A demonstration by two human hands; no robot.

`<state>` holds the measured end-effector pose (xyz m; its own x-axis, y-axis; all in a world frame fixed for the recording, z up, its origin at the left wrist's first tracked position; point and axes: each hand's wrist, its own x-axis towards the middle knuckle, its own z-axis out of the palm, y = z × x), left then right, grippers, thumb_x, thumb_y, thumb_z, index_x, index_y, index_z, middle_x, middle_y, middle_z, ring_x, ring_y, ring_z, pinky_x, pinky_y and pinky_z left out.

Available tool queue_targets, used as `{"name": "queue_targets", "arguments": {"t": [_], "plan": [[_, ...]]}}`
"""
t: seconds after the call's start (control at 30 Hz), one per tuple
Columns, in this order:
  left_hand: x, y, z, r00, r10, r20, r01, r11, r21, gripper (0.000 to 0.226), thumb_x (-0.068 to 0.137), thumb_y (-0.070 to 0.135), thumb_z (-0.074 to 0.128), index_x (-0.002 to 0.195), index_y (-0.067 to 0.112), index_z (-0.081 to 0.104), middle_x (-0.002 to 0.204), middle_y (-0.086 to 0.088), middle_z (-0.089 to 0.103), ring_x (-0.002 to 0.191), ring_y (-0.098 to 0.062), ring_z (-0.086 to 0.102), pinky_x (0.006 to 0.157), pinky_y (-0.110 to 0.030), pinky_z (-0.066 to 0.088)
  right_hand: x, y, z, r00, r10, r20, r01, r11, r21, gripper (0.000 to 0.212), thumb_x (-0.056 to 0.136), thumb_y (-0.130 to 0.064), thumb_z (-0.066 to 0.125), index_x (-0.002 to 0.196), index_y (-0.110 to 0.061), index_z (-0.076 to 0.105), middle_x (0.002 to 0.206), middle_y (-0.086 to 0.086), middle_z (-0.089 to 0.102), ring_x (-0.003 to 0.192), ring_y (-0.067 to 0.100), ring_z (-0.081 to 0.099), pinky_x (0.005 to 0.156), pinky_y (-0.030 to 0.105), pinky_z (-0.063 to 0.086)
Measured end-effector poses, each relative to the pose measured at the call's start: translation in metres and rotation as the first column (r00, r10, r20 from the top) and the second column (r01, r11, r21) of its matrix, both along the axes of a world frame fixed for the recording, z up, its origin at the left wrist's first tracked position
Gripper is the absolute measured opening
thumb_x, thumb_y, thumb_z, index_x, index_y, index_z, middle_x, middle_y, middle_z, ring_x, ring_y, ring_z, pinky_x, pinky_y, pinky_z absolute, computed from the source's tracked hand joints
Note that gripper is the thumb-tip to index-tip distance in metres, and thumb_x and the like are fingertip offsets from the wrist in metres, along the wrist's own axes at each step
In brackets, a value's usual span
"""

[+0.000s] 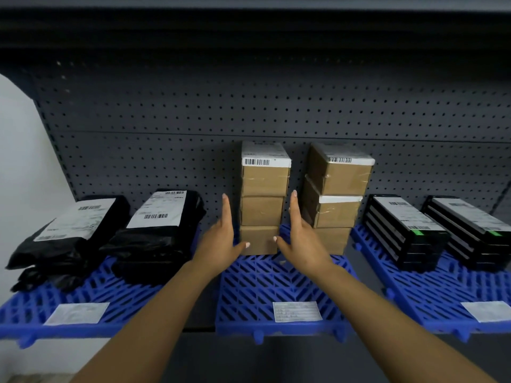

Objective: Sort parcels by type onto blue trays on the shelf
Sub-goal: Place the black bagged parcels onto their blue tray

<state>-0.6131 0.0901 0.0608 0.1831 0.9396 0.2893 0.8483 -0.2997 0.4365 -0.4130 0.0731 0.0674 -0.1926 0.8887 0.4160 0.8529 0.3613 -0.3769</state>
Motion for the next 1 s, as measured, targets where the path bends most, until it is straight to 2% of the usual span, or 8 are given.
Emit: {"name": "queue_targets", "arguments": {"t": [0.17, 0.33, 0.43, 0.7, 0.77, 0.83, 0.93, 1.0], "plan": [[-0.003, 0.018, -0.011, 0.998, -0.037, 0.057, 0.034, 0.998, 0.054, 0.116, 0.089, 0.036, 0.063, 0.125, 0.042, -0.047, 0.149, -0.008, 0.037, 0.104, -0.024, 0.061, 0.074, -0.040, 0.055, -0.008, 0.014, -0.010, 0.999, -0.042, -0.030, 0.041, 0.999, -0.027, 0.105, 0.093, -0.030, 0.056, 0.135, -0.033, -0.040, 0.128, 0.010, 0.054, 0.079, 0.018, 0.061, 0.061, 0.031, 0.052], [0.000, 0.026, -0.016, 0.991, -0.076, 0.111, 0.071, 0.997, 0.043, 0.105, 0.093, 0.032, 0.057, 0.131, 0.037, -0.041, 0.144, -0.009, 0.044, 0.109, -0.023, 0.058, 0.085, -0.041, 0.052, -0.015, 0.021, -0.012, 0.994, -0.094, -0.057, 0.087, 0.991, -0.106, 0.100, 0.094, -0.028, 0.054, 0.139, -0.029, -0.035, 0.087, 0.002, 0.057, 0.062, 0.009, 0.052, 0.050, 0.022, 0.039], [-0.002, 0.029, -0.016, 0.985, -0.100, 0.142, 0.097, 0.995, 0.022, 0.100, 0.094, 0.030, 0.055, 0.136, 0.032, -0.036, 0.144, -0.010, 0.043, 0.116, -0.022, 0.054, 0.091, -0.038, 0.049, -0.019, 0.025, -0.013, 0.990, -0.113, -0.080, 0.103, 0.987, -0.122, 0.099, 0.095, -0.027, 0.053, 0.137, -0.030, -0.036, 0.081, -0.001, 0.053, 0.063, 0.010, 0.051, 0.051, 0.022, 0.037], [-0.006, 0.037, -0.022, 0.984, -0.142, 0.105, 0.138, 0.990, 0.039, 0.103, 0.093, 0.035, 0.055, 0.131, 0.039, -0.040, 0.143, -0.009, 0.044, 0.110, -0.021, 0.056, 0.086, -0.040, 0.051, -0.019, 0.031, -0.019, 0.990, -0.122, -0.075, 0.113, 0.987, -0.118, 0.099, 0.094, -0.031, 0.053, 0.138, -0.029, -0.035, 0.092, 0.007, 0.061, 0.067, 0.014, 0.055, 0.058, 0.032, 0.049], [-0.008, 0.033, -0.018, 0.988, -0.129, 0.084, 0.125, 0.991, 0.054, 0.104, 0.091, 0.039, 0.057, 0.132, 0.036, -0.039, 0.150, -0.007, 0.034, 0.125, -0.023, 0.045, 0.096, -0.041, 0.046, -0.015, 0.029, -0.019, 0.989, -0.114, -0.093, 0.105, 0.990, -0.097, 0.100, 0.093, -0.035, 0.054, 0.140, -0.030, -0.034, 0.106, 0.009, 0.061, 0.073, 0.015, 0.058, 0.064, 0.032, 0.052], [-0.012, 0.027, -0.011, 0.992, -0.116, 0.041, 0.108, 0.981, 0.158, 0.103, 0.089, 0.041, 0.059, 0.137, 0.029, -0.032, 0.156, -0.006, 0.019, 0.139, -0.024, 0.026, 0.109, -0.043, 0.034, -0.010, 0.024, -0.015, 0.989, -0.083, -0.119, 0.079, 0.996, -0.038, 0.101, 0.092, -0.037, 0.056, 0.141, -0.029, -0.031, 0.135, 0.010, 0.049, 0.097, 0.018, 0.059, 0.078, 0.026, 0.050], [-0.016, 0.023, 0.004, 0.993, -0.061, -0.104, 0.100, 0.899, 0.427, 0.100, 0.087, 0.042, 0.062, 0.149, 0.017, -0.012, 0.158, -0.011, 0.009, 0.144, -0.026, 0.014, 0.114, -0.047, 0.025, 0.002, 0.016, -0.007, 0.997, -0.011, -0.080, 0.021, 0.991, 0.131, 0.098, 0.092, -0.035, 0.057, 0.144, -0.029, -0.026, 0.158, -0.003, 0.008, 0.139, 0.014, 0.025, 0.106, 0.025, 0.033], [-0.015, 0.021, 0.015, 0.983, -0.006, -0.183, 0.104, 0.842, 0.530, 0.101, 0.084, 0.043, 0.065, 0.151, 0.014, -0.005, 0.158, -0.014, 0.006, 0.144, -0.029, 0.013, 0.113, -0.050, 0.024, 0.007, 0.016, 0.001, 1.000, 0.011, -0.028, -0.005, 0.976, 0.216, 0.095, 0.092, -0.033, 0.056, 0.145, -0.029, -0.022, 0.158, -0.006, -0.003, 0.144, 0.010, 0.007, 0.114, 0.027, 0.021]]}}
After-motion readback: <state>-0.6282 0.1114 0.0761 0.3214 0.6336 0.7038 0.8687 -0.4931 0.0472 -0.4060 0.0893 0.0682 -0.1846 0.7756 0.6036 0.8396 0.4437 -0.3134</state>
